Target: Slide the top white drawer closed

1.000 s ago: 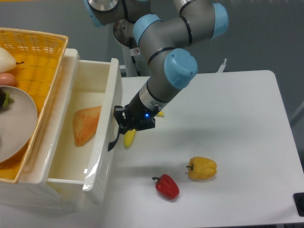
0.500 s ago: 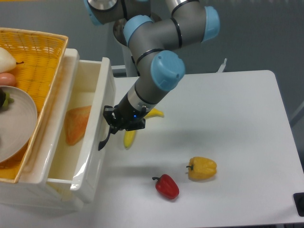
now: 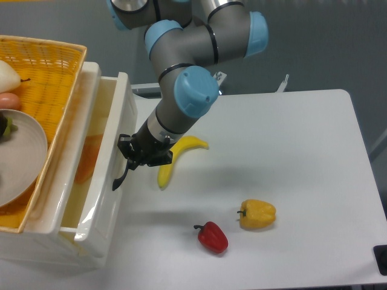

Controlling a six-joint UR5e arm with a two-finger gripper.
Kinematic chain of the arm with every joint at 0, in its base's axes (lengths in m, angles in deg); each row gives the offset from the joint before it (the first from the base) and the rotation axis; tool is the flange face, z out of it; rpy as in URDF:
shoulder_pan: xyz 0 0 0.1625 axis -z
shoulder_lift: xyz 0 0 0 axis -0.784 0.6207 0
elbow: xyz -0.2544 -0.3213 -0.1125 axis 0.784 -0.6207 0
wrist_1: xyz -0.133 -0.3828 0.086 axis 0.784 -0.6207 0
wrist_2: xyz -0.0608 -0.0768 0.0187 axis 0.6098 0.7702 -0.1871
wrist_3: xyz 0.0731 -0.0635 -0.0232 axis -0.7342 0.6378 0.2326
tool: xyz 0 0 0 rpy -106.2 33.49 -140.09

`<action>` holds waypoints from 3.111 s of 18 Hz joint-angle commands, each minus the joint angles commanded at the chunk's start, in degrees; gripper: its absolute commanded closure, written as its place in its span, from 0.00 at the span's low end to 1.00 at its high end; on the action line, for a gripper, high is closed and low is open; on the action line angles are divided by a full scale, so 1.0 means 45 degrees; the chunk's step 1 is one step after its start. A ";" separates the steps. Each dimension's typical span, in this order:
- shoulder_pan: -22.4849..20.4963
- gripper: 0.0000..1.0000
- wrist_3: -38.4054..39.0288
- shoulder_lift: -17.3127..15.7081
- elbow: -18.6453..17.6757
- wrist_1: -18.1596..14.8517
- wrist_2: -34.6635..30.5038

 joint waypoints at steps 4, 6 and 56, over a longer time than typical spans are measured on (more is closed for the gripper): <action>0.0215 0.92 0.0020 0.0039 0.0000 0.0156 0.0000; 0.0255 0.92 0.0039 0.0020 0.0000 0.0156 0.0000; -0.5877 0.00 -1.1985 0.3475 0.1913 0.4063 -0.7168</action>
